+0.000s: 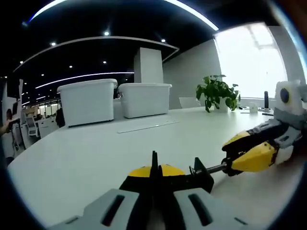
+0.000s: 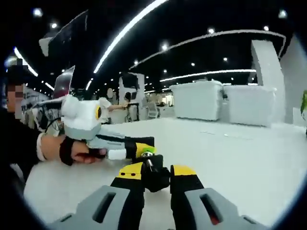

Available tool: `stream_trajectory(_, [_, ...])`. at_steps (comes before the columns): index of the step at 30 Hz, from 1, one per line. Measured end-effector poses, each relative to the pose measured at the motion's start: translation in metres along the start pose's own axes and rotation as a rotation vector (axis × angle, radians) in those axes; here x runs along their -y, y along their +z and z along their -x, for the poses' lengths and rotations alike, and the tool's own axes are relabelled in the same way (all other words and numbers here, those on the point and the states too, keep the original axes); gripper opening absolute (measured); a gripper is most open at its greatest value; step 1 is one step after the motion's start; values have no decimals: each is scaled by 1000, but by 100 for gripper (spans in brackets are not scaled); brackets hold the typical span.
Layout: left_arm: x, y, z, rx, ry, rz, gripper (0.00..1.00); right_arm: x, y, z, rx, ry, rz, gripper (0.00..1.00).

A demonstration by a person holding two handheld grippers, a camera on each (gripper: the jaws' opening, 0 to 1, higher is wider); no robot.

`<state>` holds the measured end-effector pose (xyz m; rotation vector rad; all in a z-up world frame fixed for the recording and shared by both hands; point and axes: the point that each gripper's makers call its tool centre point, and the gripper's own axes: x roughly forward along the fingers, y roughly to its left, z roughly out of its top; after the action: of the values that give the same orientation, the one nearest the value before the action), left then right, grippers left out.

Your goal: Clamp the fixed fixture on the desktop, loosen the retaining clip, secure it to the edge of the desk, and tighten the retaining clip.

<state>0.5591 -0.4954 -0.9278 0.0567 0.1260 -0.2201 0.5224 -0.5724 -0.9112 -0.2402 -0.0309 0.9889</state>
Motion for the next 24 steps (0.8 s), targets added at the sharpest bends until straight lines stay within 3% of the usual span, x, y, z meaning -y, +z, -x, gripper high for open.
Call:
stream_trajectory(7, [0, 0, -1, 0, 0, -1, 4, -9, 1, 2, -8, -44, 371, 17])
stream_trajectory(11, [-1, 0, -1, -1, 1, 0, 4, -16, -1, 1, -27, -65, 642, 17])
stream_trajectory(14, [-1, 0, -1, -1, 2, 0, 4, -19, -2, 1, -44, -77, 754, 17])
stream_trajectory(21, [-1, 0, -1, -2, 5, 3, 4, -18, 0, 2, -57, -90, 809, 17])
stream_trajectory(24, [-1, 0, -1, -2, 5, 3, 4, -18, 1, 0, -58, -64, 734, 21])
